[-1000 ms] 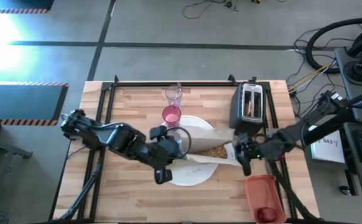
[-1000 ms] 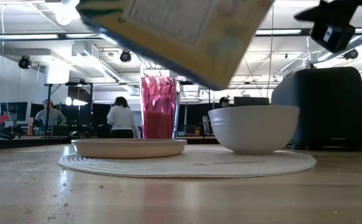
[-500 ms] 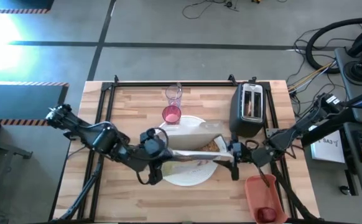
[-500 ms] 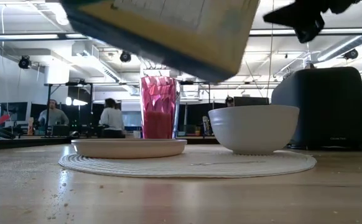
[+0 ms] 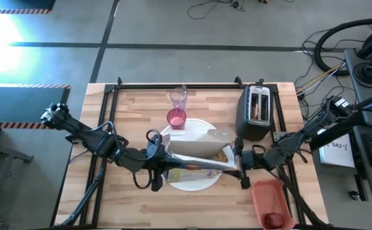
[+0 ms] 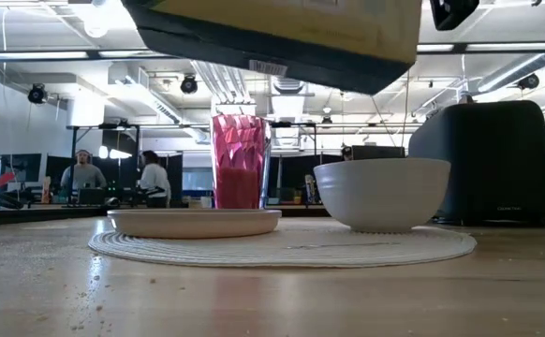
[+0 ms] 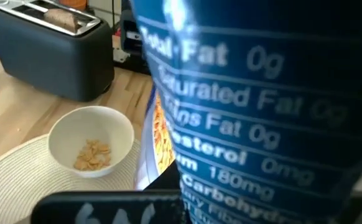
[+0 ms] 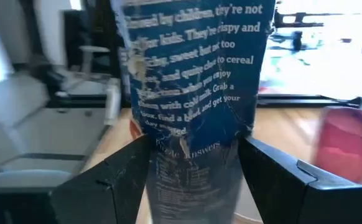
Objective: Arrange a breakfast setting
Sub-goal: Pour the cereal from the cereal box into the white bowl
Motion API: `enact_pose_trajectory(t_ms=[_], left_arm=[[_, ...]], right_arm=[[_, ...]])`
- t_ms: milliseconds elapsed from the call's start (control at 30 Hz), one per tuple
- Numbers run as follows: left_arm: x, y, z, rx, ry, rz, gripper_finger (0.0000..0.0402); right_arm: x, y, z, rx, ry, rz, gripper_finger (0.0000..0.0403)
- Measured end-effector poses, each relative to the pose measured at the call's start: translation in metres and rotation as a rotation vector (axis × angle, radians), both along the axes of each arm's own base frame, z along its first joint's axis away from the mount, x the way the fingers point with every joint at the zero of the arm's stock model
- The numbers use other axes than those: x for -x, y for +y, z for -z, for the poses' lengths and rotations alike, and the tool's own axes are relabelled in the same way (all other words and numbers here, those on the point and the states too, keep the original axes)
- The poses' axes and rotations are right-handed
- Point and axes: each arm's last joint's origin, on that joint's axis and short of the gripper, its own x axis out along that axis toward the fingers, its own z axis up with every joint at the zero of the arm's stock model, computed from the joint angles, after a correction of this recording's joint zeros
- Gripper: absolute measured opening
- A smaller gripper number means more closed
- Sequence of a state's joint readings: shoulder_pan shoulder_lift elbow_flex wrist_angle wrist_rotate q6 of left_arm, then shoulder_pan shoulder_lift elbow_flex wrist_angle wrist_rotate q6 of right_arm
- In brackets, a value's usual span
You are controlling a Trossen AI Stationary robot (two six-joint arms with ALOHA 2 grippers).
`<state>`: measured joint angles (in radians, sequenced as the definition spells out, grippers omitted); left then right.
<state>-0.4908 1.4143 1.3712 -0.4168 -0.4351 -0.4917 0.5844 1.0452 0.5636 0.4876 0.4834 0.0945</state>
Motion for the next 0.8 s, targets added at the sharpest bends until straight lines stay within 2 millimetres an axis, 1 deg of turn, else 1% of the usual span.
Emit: enact_pose_trajectory(t_ms=[200,367,433,600,667,800], left_arm=[[0.001,-0.001,-0.004,-0.004,-0.008,0.068,0.0000],[0.000,-0.001,-0.003,-0.025,-0.008,0.081,0.0000],[0.000,0.000,-0.002,-0.025,-0.010,0.078,0.0000],[-0.002,0.000,-0.005,-0.019,-0.042,0.080,0.0000],[-0.003,-0.001,-0.007,-0.020,-0.067,0.089,0.0000],[-0.005,0.000,-0.010,-0.048,-0.105,0.083,0.0000]], right_arm=[[0.001,0.005,-0.003,-0.072,-0.004,-0.172,0.0235],[0.003,0.008,-0.006,-0.108,-0.001,-0.298,0.0235],[0.002,0.009,-0.008,-0.103,-0.002,-0.304,0.0235],[-0.001,0.010,-0.021,-0.092,-0.050,-0.301,0.0235],[-0.001,0.010,-0.022,-0.072,-0.054,-0.302,0.0235],[-0.001,0.010,-0.017,-0.053,-0.008,-0.292,0.0235]])
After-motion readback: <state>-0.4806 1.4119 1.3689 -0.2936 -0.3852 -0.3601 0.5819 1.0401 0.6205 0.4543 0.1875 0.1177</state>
